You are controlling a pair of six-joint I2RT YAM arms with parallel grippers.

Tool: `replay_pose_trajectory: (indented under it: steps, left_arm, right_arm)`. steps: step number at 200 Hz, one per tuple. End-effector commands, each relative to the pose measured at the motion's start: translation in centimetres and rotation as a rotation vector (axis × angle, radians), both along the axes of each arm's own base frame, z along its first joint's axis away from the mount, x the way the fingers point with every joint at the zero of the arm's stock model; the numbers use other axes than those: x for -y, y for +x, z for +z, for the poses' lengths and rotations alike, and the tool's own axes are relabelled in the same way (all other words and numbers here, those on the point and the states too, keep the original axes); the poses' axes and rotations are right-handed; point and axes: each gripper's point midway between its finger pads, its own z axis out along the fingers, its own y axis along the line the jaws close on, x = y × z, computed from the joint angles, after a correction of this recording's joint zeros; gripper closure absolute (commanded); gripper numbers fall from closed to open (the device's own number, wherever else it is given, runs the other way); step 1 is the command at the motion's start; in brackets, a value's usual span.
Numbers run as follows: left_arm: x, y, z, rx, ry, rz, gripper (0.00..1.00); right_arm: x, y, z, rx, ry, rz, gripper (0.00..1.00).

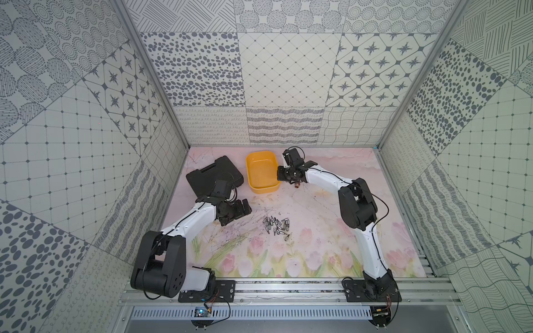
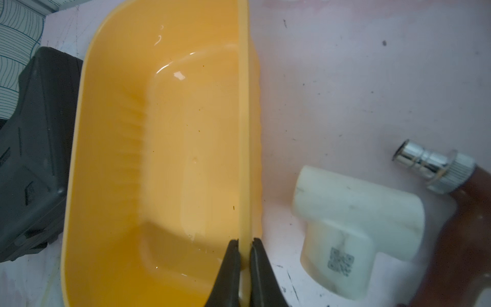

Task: Put the bit on the desktop into the storage box
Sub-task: Move the storage box to the center of the board.

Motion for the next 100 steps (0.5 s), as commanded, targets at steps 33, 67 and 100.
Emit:
replay_pose_trajectory:
  steps: [33, 67, 100]
  left_arm:
    - [-0.8, 0.1, 1.4, 0.048, 0.039, 0.016, 0.01]
    - [-1.0, 0.2, 1.9, 0.066, 0.049, 0.017, 0.01]
    - [-1.0, 0.2, 2.2, 0.075, 0.053, 0.018, 0.01]
  right_arm:
    - [1.6, -2.9, 2.3, 0.052, 0.037, -0.008, 1.0]
    - [2.9, -5.2, 1.7, 0.035, 0.042, -0.02, 1.0]
    - [3.9, -7.3, 0.9, 0.017, 0.033, -0.023, 1.0]
